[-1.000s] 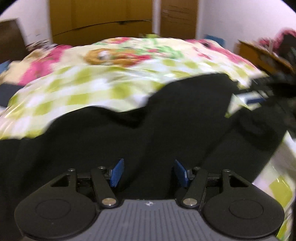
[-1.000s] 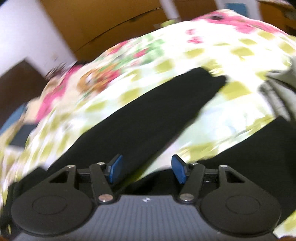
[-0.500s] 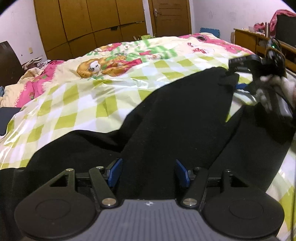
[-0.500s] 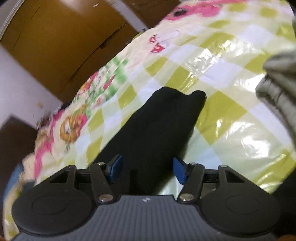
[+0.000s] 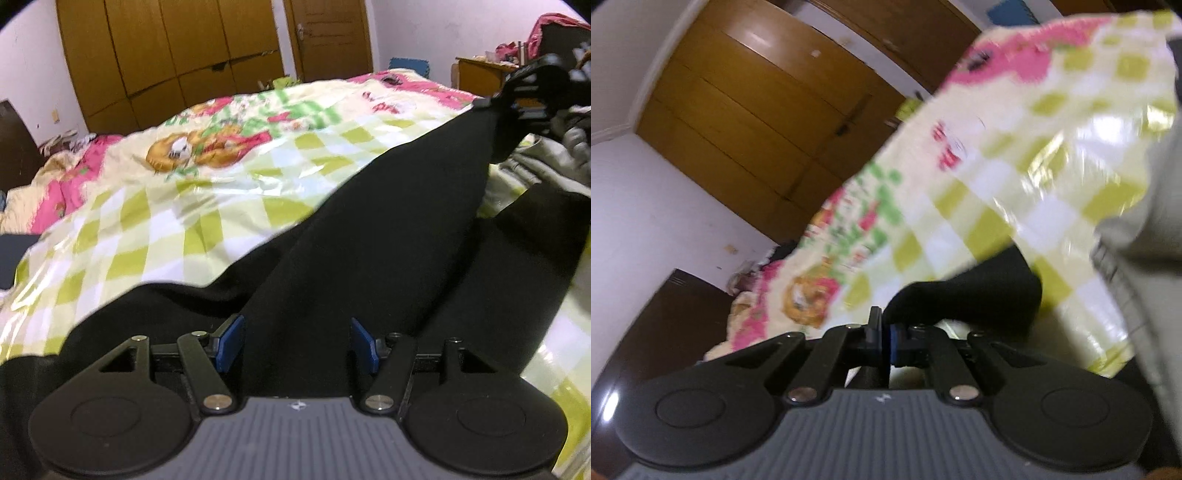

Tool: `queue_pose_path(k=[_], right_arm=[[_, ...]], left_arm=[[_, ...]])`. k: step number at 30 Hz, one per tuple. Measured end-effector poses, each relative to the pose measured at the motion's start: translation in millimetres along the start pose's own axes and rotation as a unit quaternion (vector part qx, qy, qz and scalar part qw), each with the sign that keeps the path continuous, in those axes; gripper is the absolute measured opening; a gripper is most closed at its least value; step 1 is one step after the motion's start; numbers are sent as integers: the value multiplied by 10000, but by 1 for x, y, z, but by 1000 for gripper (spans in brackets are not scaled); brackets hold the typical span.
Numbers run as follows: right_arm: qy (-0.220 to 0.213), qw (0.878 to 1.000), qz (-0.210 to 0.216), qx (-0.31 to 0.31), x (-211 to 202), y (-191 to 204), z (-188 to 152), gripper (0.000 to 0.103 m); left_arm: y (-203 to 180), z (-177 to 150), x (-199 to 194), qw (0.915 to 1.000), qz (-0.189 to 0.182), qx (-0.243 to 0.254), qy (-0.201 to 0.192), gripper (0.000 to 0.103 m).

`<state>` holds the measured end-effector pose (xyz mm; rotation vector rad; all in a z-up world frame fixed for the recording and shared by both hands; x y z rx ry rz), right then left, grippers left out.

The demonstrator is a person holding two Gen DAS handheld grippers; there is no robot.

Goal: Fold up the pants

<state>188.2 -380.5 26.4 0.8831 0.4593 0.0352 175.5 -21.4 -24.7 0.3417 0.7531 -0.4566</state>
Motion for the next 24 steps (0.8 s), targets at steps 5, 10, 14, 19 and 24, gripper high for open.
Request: queue_pose_path(k=[5, 10, 14, 19, 24], right_arm=[[-250, 9994, 68, -235, -77, 12, -10, 5], [416, 9965, -728, -8, -77, -53, -58, 5], [603, 9926, -905, 544, -66, -92, -80, 11], [363, 9920, -760, 943, -61, -103, -67, 23], [233, 9982, -537, 153, -64, -60, -37, 9]], left_arm=[[-19, 3, -20, 9997, -158, 126, -158, 75], [-38, -12, -18, 9991, -314, 270, 126, 75], [-54, -20, -15, 9977, -316, 513, 313, 75], [-63, -22, -10, 9969, -364, 551, 425, 75], [-70, -19, -9, 9968, -416, 549, 409, 75]])
Point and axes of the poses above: each gripper's, at about its wrist camera, not at the fingertips, and x roughly the way its jaws point, y to its left, z to its top, the point moved 8 cm from there along x, roughly the way its jaws point, and after that the axes turned 4 degrees about y, right-handed, at the moved point
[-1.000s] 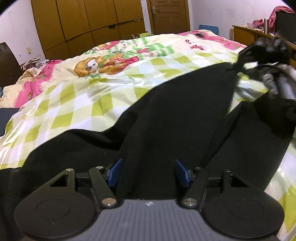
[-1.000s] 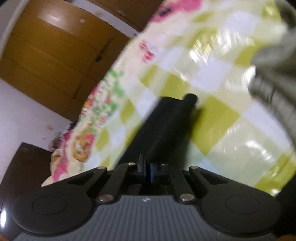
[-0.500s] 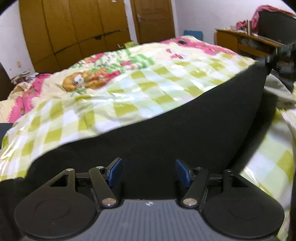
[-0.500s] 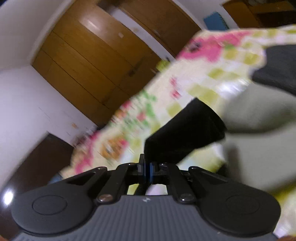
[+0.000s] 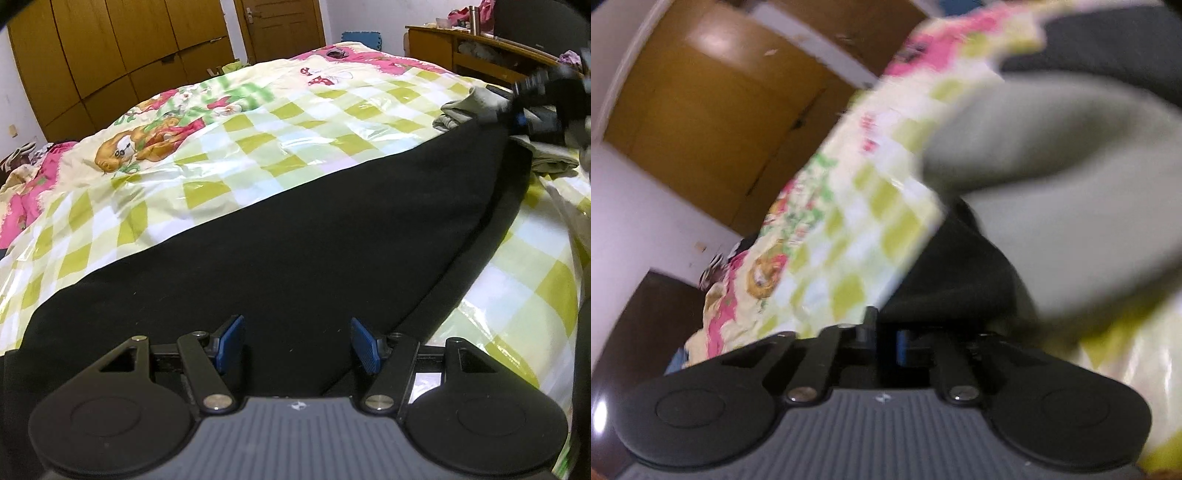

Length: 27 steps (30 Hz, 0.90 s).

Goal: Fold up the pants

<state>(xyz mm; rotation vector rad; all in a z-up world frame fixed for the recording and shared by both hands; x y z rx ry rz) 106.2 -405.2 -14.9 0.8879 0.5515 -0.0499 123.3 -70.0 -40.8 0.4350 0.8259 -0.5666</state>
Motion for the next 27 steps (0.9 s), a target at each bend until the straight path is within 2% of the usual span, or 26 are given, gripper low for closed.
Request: queue_pose_path(k=[5, 7, 9, 11, 15, 17, 21, 24, 27], right_arm=[[-355, 9963, 558, -544, -30, 40, 15, 8], [-217, 9970, 414, -617, -29, 31, 7, 8], [18, 9993, 26, -385, -24, 4, -7, 8], [157, 9997, -187, -95, -23, -19, -21, 8], [127, 9982, -354, 473, -25, -50, -29, 8], [149, 9977, -242, 623, -25, -50, -30, 12], [242, 9985, -266, 410, -19, -39, -33, 15], [457, 9970, -235, 573, -3, -39, -37, 26], [510, 9970, -285, 508, 6, -38, -41, 29]], left_arm=[[-5, 2, -4, 9999, -58, 60, -61, 75], [-5, 1, -2, 10000, -72, 50, -29, 75], [-5, -1, -1, 10000, -67, 59, 8, 75], [-4, -4, -1, 10000, -70, 48, 29, 75], [-3, -9, 3, 9999, -83, 53, 117, 76], [-3, -9, 3, 9999, -82, 31, 123, 75], [-3, -7, -2, 10000, -80, -43, 12, 75], [-3, -13, -6, 9999, 83, 102, 25, 75], [4, -27, -14, 9992, 282, 264, 74, 76]])
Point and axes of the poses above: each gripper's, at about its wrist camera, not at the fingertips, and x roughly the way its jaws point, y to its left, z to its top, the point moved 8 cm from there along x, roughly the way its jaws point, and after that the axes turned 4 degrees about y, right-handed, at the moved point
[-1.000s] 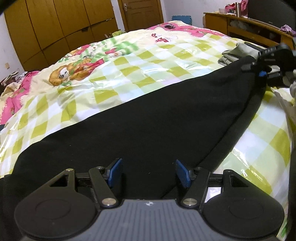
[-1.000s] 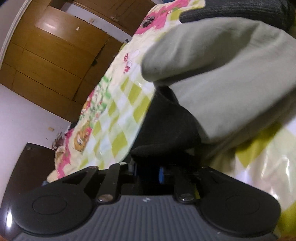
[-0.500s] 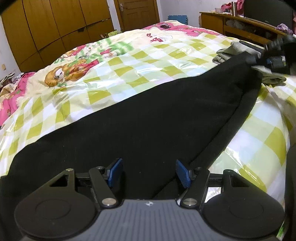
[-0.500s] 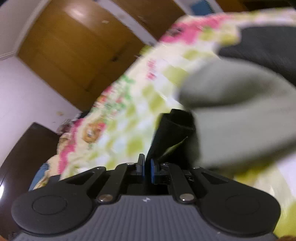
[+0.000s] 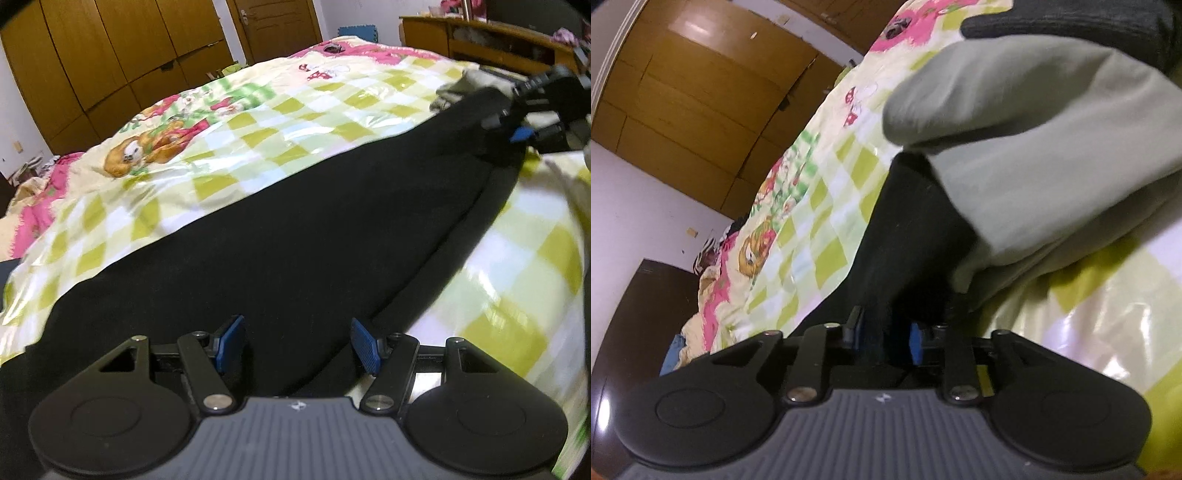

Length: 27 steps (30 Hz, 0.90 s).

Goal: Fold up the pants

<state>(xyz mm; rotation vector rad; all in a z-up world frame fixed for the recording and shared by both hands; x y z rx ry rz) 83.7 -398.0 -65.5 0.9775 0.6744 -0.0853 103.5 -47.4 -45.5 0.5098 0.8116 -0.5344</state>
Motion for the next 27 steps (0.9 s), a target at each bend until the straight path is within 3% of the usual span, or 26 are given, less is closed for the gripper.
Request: queue_pose_path(k=[7, 10, 12, 14, 16, 19, 25, 26, 27], right_arm=[[59, 9997, -239, -89, 3, 5, -3, 28], [104, 9996, -259, -75, 4, 8, -3, 28], [143, 9994, -300, -120, 5, 9, -3, 28], [184, 9993, -313, -88, 8, 8, -2, 28], [203, 9994, -295, 2, 10, 7, -2, 28], [213, 9993, -291, -12, 13, 8, -1, 28], [292, 9991, -295, 91, 24, 2, -1, 29], [275, 9991, -306, 74, 23, 3, -1, 26], [276, 9991, -300, 69, 22, 4, -1, 17]], left_arm=[[20, -24, 7, 9995, 208, -211, 83, 74], [8, -26, 4, 9997, 124, 230, -12, 72], [4, -28, 4, 9981, 327, 527, -45, 72], [7, -26, 9, 9964, 573, 621, -66, 69], [14, -21, 13, 9974, 579, 426, -41, 54], [16, -19, 9, 9976, 545, 411, -64, 43], [1, -18, 27, 9883, 1101, 1052, -48, 42], [-1, -16, 30, 9879, 1120, 1074, -47, 40], [-1, -13, 31, 9881, 1094, 1078, -42, 35]])
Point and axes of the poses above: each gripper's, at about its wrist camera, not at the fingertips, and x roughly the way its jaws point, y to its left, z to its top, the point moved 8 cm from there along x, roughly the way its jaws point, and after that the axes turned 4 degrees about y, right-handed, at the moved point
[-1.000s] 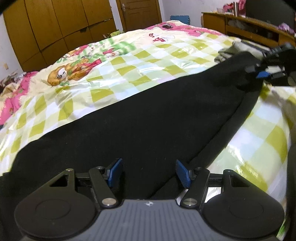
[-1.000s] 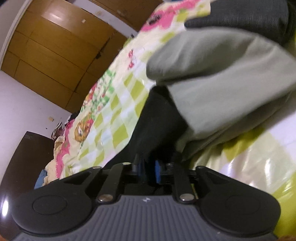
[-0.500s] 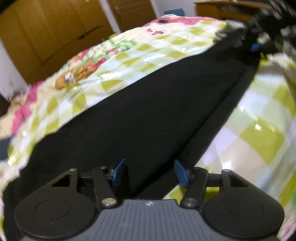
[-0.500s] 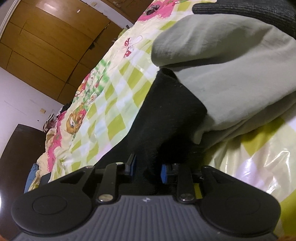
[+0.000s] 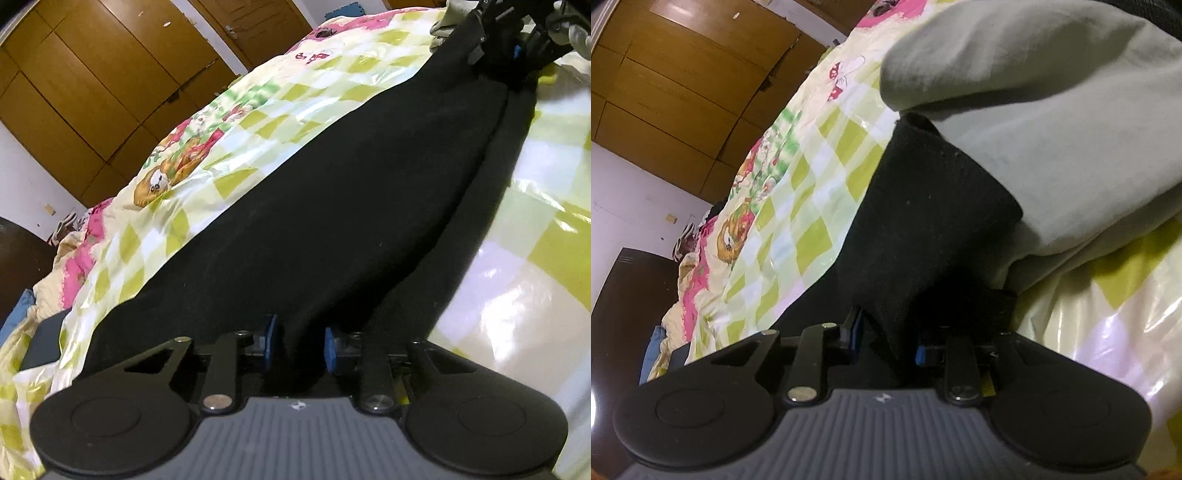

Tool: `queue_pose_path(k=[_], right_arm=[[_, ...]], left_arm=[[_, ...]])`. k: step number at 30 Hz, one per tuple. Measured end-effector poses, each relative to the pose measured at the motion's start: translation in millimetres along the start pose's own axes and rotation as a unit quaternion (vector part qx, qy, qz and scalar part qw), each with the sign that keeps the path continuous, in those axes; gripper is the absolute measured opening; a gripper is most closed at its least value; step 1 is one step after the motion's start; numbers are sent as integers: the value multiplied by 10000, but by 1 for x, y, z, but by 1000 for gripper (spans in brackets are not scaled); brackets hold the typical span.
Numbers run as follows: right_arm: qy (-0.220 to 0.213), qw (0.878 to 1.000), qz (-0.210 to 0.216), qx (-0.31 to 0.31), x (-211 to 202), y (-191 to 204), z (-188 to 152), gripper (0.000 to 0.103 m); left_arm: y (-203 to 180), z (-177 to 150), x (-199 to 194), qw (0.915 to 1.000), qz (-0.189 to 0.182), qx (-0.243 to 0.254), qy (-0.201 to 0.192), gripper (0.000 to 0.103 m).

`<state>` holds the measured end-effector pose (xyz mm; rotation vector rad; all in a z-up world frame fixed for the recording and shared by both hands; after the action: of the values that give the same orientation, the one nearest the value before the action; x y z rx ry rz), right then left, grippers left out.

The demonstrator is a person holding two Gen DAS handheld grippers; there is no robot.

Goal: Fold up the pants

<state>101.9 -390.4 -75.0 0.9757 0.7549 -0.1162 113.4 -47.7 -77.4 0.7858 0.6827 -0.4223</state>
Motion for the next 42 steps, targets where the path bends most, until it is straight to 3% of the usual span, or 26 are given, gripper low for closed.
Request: queue_pose_path(k=[1, 6, 10, 13, 16, 19, 25, 32, 39, 42], right_arm=[[7, 10000, 61, 4, -3, 1, 0, 6], [-170, 9982, 494, -286, -32, 29, 3, 6], [-273, 9966, 629, -458, -50, 40, 2, 6], [-63, 9979, 266, -591, -39, 24, -9, 6], [160, 9994, -139, -280, -20, -6, -21, 11], [118, 9998, 88, 166, -25, -16, -24, 12], [-392, 9986, 163, 315, -51, -23, -9, 34], [-853, 9937, 195, 700, -73, -50, -8, 34], [-1332, 9855, 241, 1025, -72, -77, 38, 36], [-1593, 9810, 101, 1098, -71, -95, 66, 29]], left_arm=[[3, 2, -1, 9999, -92, -76, 17, 30], [34, 8, -21, 9960, -506, -730, -74, 24], [44, 9, -40, 9954, -532, -785, -164, 23], [32, -1, -36, 9967, -573, -576, -27, 23], [19, -15, -27, 9965, -663, -460, 205, 23], [17, -21, -26, 9960, -690, -486, 284, 23], [16, -21, -26, 9957, -734, -463, 310, 23], [16, -22, -25, 9951, -736, -493, 431, 25], [14, -16, -24, 9945, -683, -506, 616, 25], [13, -12, -21, 9929, -696, -632, 727, 25]])
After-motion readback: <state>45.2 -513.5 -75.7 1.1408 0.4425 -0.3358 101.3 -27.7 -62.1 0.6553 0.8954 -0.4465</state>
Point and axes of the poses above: each gripper's, at about its wrist camera, not at the fingertips, and x roughly the way its jaws point, y to its left, z to its top, the point moved 8 cm from there along x, roughly the way its jaws point, and after that the axes turned 4 degrees about y, right-handed, at the moved point
